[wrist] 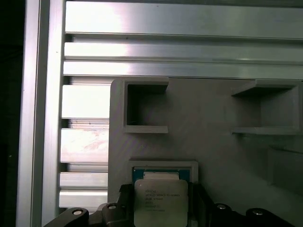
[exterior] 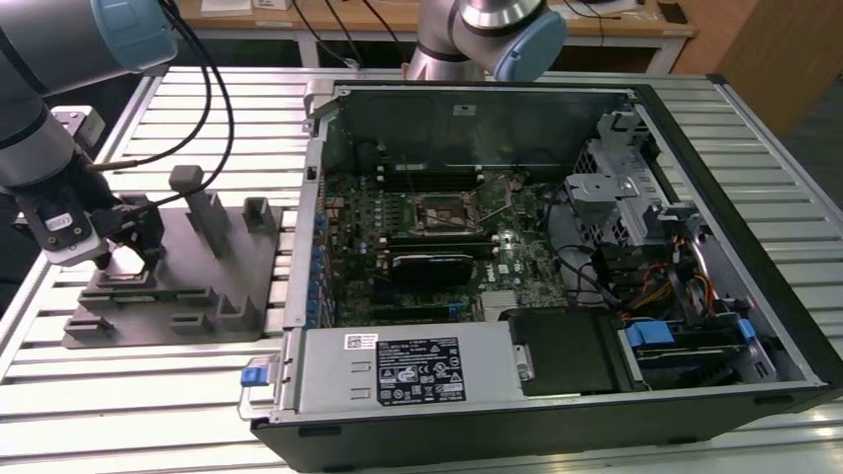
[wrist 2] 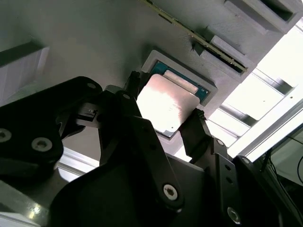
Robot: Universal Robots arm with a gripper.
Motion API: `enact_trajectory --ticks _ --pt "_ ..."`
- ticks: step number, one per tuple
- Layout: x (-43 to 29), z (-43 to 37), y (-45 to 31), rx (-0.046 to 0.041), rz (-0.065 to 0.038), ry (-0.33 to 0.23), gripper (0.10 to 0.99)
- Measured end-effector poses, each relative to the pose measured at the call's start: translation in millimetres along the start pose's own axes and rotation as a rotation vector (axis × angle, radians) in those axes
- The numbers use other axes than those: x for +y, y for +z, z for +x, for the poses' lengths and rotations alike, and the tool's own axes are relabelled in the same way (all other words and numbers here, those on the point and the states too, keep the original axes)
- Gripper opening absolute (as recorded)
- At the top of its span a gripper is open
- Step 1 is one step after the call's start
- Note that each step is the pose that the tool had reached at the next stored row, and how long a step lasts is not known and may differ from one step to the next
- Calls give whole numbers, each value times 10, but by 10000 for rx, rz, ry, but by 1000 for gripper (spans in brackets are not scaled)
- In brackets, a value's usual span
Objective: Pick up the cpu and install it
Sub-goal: 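Pick up the cpu and move it towards the insertion slot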
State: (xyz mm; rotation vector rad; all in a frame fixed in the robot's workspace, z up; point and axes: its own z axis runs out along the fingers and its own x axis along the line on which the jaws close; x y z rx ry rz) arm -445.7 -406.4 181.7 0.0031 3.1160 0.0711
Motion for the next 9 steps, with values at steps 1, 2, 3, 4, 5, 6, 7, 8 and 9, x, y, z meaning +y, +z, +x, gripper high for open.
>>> enact_trajectory --ticks 1,2,3,4,5,6,7,8,9 --pt "0 0 0 -1 0 13 620" --pt "0 0 -1 -2 0 28 620" --pt "0 0 -1 -3 1 56 620" --pt "0 0 -1 -6 4 131 620" --pt "-1 -1 -1 -10 6 225 620" --pt "0 0 -1 -13 7 288 620" --pt "0 0 -2 -15 8 326 620" --pt "0 0 -2 -16 9 346 620" --pt "0 0 -2 -16 9 348 620"
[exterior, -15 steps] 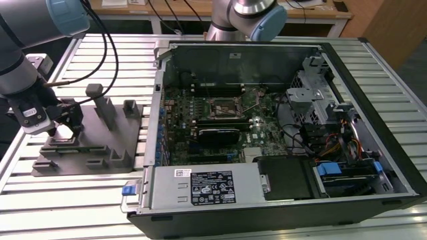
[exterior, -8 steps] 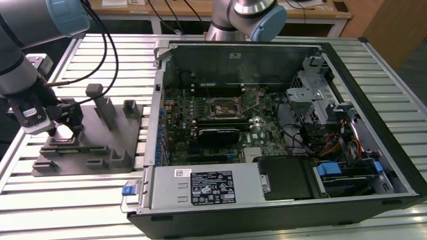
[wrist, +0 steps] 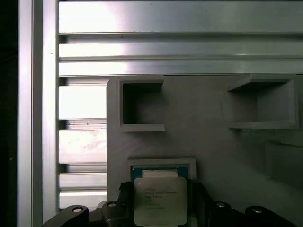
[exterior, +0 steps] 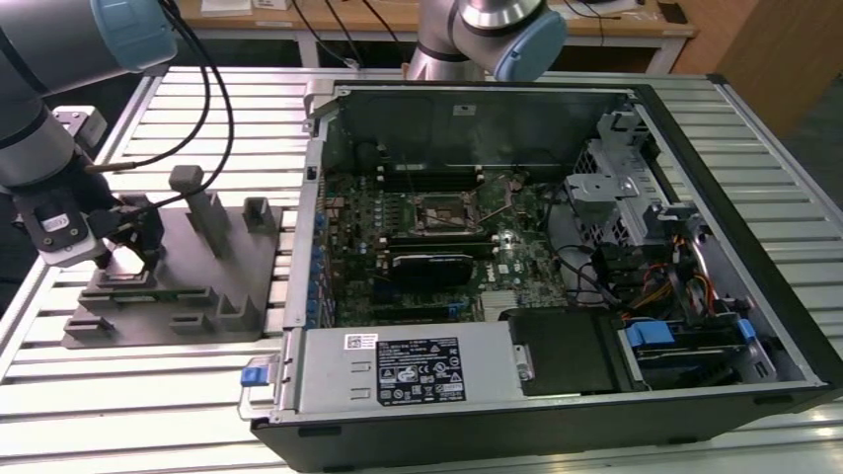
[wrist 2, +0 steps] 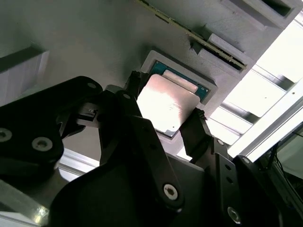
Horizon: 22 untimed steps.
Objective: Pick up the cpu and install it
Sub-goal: 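Pick up the cpu and move it towards the insertion slot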
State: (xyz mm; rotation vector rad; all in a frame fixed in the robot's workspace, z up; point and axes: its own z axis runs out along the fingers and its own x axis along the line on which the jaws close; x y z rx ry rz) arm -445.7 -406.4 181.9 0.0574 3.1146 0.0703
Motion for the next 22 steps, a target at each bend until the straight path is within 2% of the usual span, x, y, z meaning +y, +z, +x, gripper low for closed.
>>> enact_trajectory --ticks 14,16,17,22 --pt "-1 23 -2 1 0 1 620" --pt "-1 23 -1 0 0 1 608" --pt "-1 23 -2 1 1 1 545" --pt "-1 24 -2 1 0 1 541"
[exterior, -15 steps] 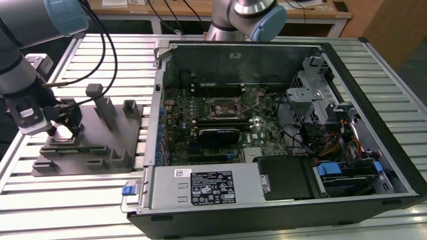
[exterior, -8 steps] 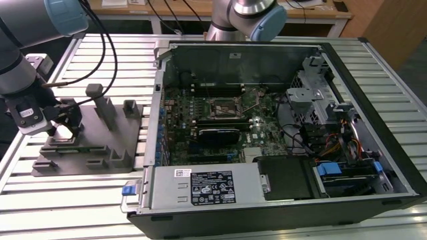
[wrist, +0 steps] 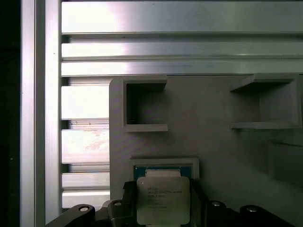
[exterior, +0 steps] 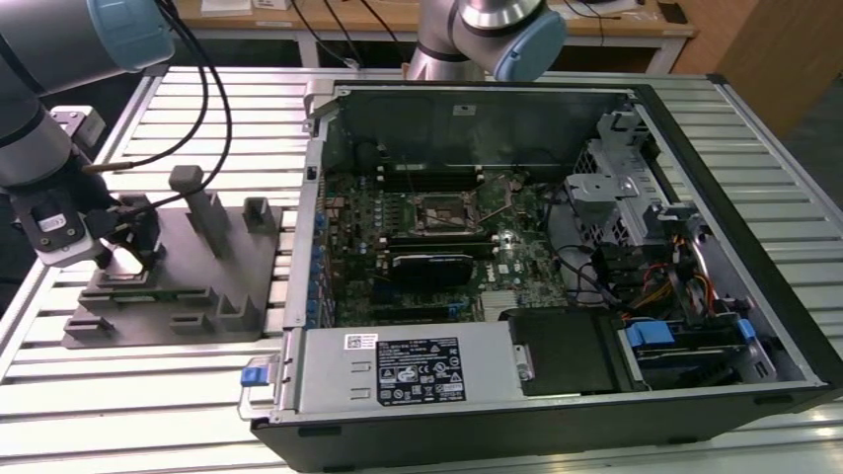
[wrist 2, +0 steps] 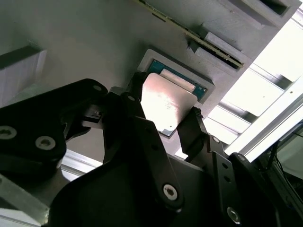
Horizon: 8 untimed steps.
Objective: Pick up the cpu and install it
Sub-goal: 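Pick up the cpu and move it towards the insertion slot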
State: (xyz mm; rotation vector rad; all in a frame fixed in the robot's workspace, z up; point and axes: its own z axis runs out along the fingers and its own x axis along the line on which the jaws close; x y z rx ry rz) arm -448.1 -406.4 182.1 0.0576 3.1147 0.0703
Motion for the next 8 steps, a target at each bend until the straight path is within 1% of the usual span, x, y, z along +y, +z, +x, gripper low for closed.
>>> enact_trajectory --ticks 3,8 --pt "0 1 -13 0 0 0 541" --pt "5 -2 -106 0 0 0 541"
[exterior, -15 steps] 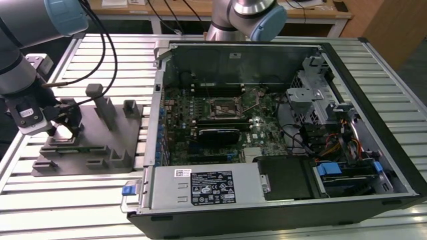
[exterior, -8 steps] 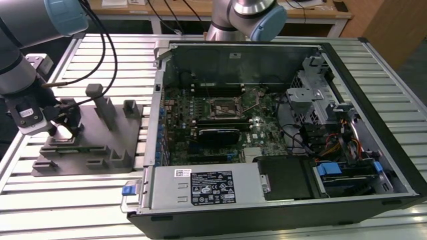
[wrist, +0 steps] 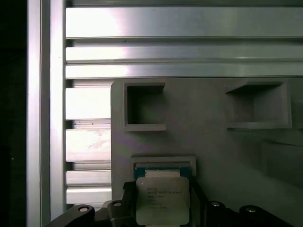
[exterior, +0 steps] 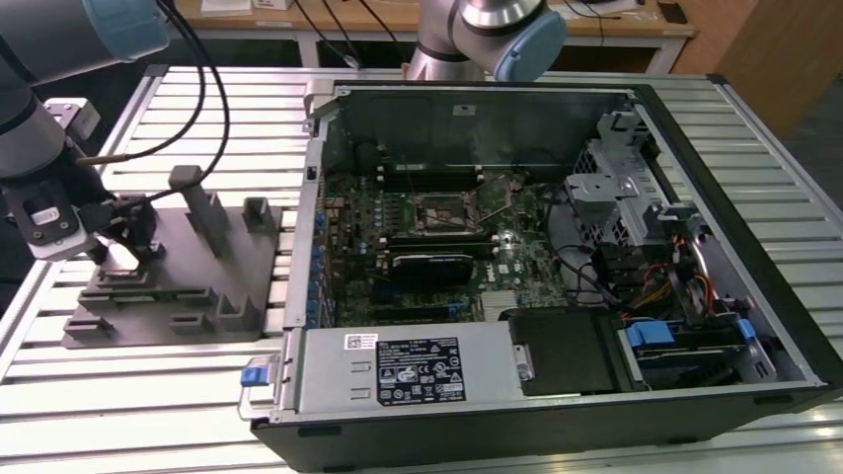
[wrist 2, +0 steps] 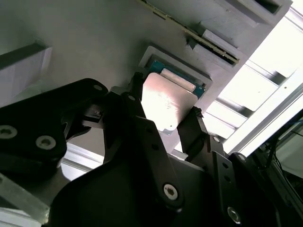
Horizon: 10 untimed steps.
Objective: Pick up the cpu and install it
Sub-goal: 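Pick up the cpu and move it towards the insertion slot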
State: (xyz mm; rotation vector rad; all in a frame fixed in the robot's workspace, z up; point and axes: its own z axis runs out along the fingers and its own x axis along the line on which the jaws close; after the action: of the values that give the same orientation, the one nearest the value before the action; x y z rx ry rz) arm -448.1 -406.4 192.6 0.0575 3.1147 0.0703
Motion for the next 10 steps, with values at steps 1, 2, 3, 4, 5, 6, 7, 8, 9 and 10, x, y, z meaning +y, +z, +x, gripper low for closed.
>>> enact_trajectory --ticks 1,2,3,4,5,6,7,8,9,10 --pt "1 0 -15 -1 0 0 541" --pt "1 -1 -29 0 0 0 541" --pt "2 -1 -44 0 0 0 541" --pt "3 -2 -62 -1 -1 0 541" --pt "4 -2 -79 0 0 1 541" --pt "4 -2 -94 0 0 0 541" --pt "5 -3 -107 -1 0 0 541" --pt "5 -3 -119 -1 -1 0 541" --pt "6 -3 -132 0 0 1 541" --pt "7 -4 -146 -1 0 1 541"
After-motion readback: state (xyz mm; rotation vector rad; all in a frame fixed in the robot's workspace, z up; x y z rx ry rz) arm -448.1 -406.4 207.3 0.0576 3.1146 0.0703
